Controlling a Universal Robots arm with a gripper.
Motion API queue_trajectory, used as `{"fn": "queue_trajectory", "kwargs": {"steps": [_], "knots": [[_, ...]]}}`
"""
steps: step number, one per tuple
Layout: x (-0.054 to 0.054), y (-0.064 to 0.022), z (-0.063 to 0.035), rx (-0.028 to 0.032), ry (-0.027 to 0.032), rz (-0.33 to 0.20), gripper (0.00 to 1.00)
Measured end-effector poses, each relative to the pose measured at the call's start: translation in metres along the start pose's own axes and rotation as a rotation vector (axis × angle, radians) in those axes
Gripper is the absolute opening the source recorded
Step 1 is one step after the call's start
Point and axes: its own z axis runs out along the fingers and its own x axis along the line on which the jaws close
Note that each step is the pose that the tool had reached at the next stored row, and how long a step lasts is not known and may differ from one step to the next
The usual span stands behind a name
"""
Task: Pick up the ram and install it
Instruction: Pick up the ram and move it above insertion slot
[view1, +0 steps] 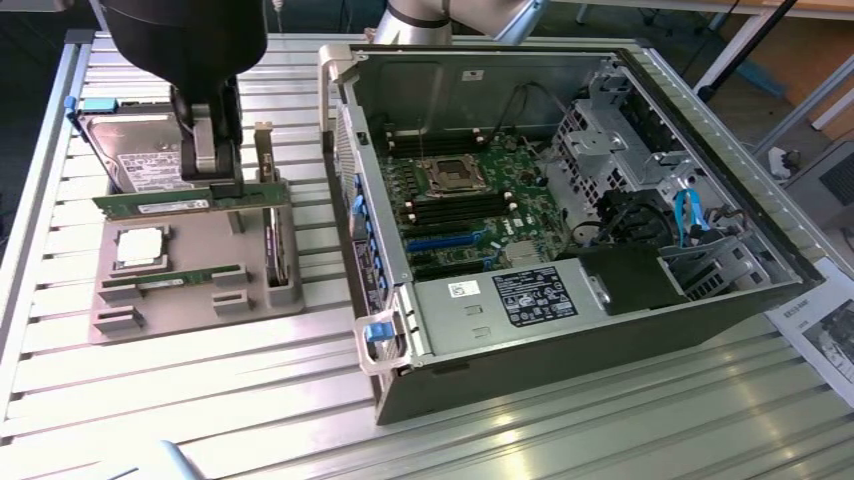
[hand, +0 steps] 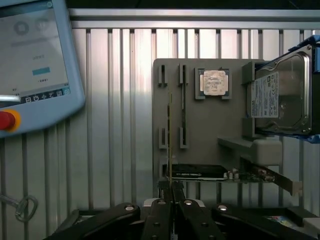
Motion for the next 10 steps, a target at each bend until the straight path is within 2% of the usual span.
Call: {"fn": "queue_trajectory", "kwargs": {"steps": [10], "knots": [[0.0,-0.0316,-0.0009,0.0,-0.0001,0.0,0.12]]}}
